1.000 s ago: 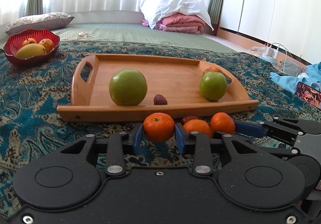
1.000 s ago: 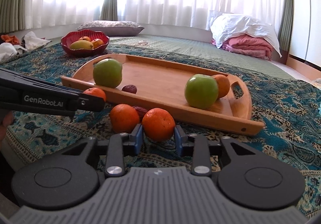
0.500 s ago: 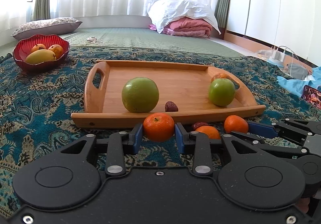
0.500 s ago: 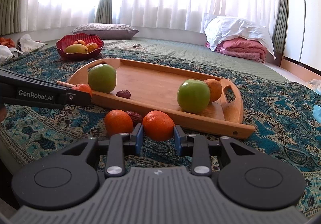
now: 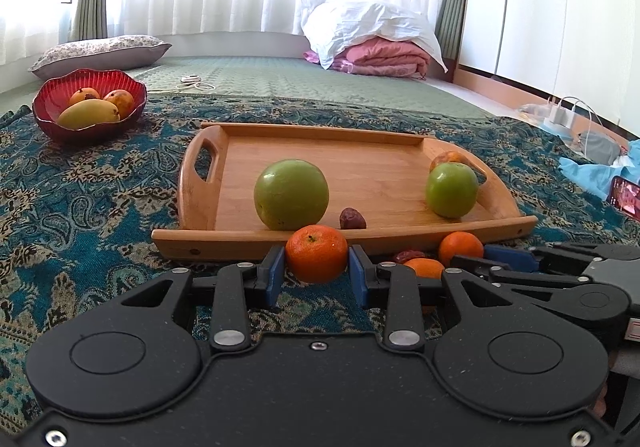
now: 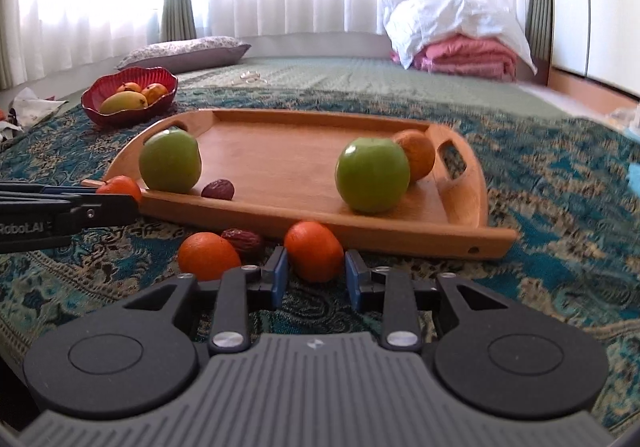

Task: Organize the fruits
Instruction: 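Close the left gripper on a tangerine while the right grips another tangerine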

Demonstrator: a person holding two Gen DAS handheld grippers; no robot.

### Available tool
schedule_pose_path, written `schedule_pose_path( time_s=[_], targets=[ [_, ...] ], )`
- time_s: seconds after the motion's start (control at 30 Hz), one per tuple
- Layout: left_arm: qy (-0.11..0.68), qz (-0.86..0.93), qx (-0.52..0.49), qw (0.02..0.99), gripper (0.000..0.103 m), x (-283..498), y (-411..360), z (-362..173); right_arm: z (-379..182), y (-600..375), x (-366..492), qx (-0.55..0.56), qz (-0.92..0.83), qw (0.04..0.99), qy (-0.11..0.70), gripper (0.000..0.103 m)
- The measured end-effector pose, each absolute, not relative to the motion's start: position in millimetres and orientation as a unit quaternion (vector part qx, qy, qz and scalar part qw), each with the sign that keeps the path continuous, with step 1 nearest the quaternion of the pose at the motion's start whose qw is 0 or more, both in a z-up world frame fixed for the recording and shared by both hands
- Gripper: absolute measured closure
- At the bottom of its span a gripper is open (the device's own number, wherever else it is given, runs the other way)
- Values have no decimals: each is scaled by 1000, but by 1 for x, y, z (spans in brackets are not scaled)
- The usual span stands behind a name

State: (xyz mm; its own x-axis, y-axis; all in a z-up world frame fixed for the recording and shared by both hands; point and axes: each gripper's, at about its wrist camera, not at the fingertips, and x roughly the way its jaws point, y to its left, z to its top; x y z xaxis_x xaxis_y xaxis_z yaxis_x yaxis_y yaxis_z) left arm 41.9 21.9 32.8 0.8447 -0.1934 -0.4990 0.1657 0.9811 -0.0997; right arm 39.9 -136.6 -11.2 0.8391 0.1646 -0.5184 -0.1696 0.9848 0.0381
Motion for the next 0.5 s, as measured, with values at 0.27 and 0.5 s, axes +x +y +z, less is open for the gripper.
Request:
schedule_pose_path(
  time_s=[0.27,0.5],
  targets=[
    [262,-89,-28,961,71,46,25,32,-18,-131,50,10,87,956,280,65],
    [251,-84,-29,964,71,51,30,39,-12,-133,41,13,82,961,263,68]
  ],
)
